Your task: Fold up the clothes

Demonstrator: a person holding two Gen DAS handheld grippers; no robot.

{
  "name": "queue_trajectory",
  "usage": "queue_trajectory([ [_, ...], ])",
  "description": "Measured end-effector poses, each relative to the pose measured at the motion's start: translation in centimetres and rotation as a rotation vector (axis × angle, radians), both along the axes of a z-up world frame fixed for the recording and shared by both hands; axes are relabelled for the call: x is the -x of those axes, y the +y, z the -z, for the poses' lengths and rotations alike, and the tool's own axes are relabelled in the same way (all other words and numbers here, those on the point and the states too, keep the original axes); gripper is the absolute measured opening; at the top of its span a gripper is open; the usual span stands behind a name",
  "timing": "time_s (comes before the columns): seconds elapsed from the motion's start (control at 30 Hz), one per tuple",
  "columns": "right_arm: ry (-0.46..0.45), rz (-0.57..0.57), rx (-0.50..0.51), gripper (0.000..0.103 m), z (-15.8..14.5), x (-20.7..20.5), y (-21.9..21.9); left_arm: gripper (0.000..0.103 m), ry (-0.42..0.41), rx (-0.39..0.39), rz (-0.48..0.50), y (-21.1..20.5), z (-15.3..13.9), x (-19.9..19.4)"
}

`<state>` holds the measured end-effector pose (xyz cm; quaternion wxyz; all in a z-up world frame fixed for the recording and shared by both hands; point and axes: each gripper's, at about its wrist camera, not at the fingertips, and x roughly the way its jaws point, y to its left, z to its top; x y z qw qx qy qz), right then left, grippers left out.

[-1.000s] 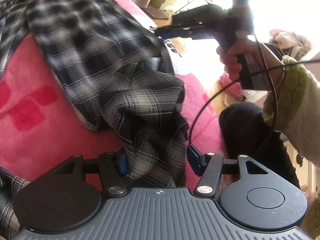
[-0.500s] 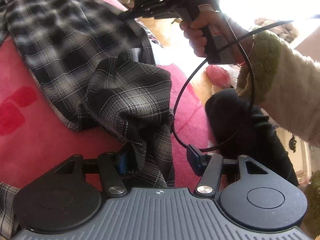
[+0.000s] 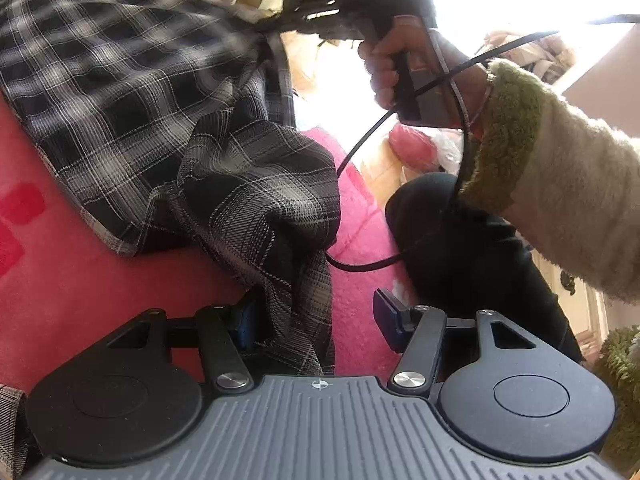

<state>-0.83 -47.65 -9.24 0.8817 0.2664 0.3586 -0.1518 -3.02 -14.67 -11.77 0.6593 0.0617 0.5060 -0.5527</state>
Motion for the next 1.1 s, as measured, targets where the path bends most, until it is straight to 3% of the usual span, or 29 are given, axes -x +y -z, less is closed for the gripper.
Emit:
queue_trajectory([
  [0.07, 0.018, 0.02, 0.005, 0.002, 0.8, -0.1, -0.5, 0.058, -0.005, -0.002, 0.011, 0.0, -0.1, 0.0],
  [0.2, -0.04, 0.049, -0.017, 0.002, 0.0, 1.0, -0.4, 0.058, -0.001, -0.004, 0.015, 0.1, 0.0, -0.3],
  [0.27, -0.005, 0.028, -0.017, 0.002, 0.7, 0.7, -0.3, 0.058, 0.015, -0.004, 0.009, 0.0, 0.4, -0.5],
  [0.37, 0.058, 0.021, -0.148, 0.003, 3.3, 0.4, -1.5, 0.058, 0.016, -0.006, 0.006, 0.5, 0.2, -0.8],
  [0.43, 0.034, 0.049, -0.208, 0.004, 3.5, 1.1, -2.2, 0.058, 0.01, -0.01, -0.005, 1.1, 0.0, -1.0],
  [0.5, 0.015, 0.061, -0.209, 0.018, 3.1, 2.0, -2.2, 0.058, 0.007, -0.016, -0.021, 2.3, -0.4, -1.5],
  [0.6, 0.009, 0.061, -0.238, 0.041, 2.7, 3.5, -2.3, 0.062, 0.016, 0.002, -0.107, 3.9, -0.9, -3.3],
  [0.7, -0.01, 0.051, -0.27, 0.046, 2.2, 4.9, -2.2, 0.071, 0.026, 0.028, -0.206, 5.3, -1.4, -5.2],
  [0.87, -0.006, 0.032, -0.324, 0.047, 2.1, 5.9, -1.6, 0.07, 0.038, 0.067, -0.375, 7.3, -1.9, -8.3],
  [1.1, 0.032, -0.011, -0.344, 0.047, 2.5, 6.2, 0.2, 0.05, 0.007, -0.048, -0.509, 3.0, 1.6, -10.3],
])
